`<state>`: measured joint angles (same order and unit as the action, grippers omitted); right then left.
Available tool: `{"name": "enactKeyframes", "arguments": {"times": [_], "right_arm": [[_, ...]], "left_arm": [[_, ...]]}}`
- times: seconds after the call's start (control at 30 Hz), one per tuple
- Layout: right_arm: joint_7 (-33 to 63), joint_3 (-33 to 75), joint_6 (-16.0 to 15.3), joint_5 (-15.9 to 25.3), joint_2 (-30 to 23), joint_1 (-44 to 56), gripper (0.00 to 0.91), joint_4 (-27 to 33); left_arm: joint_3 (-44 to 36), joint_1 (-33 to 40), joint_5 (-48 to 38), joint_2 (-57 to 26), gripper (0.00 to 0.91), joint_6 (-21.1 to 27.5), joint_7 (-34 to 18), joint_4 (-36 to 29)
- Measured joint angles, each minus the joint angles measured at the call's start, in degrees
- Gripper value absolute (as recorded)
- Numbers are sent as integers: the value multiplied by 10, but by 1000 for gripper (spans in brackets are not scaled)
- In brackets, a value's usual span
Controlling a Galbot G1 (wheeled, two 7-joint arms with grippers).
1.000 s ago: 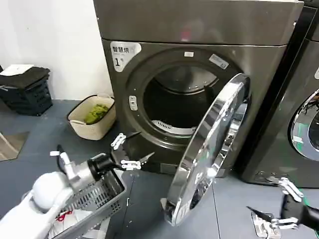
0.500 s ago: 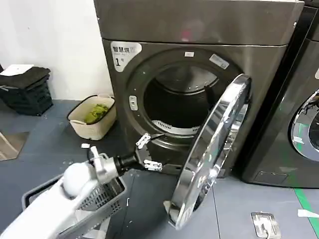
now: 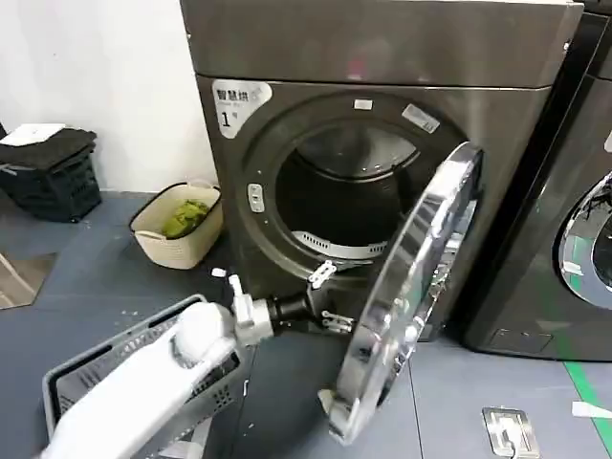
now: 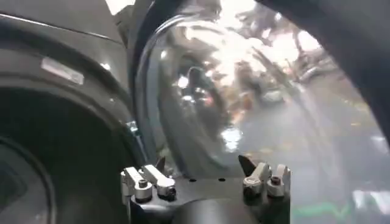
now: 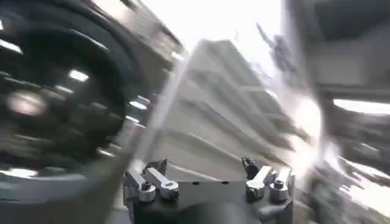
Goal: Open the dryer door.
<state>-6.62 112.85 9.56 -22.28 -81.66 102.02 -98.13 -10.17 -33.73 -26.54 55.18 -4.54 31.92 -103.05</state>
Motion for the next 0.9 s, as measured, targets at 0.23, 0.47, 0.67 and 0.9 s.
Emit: {"name": "enactKeyframes", "arguments": {"times": [0.23, 0.47, 0.67, 0.9], "right_arm": [[42, 61, -30, 42, 4, 0, 907, 33], [73, 115, -55, 28, 10, 12, 907, 59], [108, 149, -78, 35, 10, 17, 907, 62], [133, 178, -85, 44, 0, 23, 907, 58]], "left_arm": [[-42, 37, 1, 34, 907, 0, -1, 22], [-82, 69, 8, 69, 907, 2, -1, 48], [-113, 93, 15, 101, 907, 6, -2, 69], [-148, 117, 17, 137, 907, 15, -3, 89]]}}
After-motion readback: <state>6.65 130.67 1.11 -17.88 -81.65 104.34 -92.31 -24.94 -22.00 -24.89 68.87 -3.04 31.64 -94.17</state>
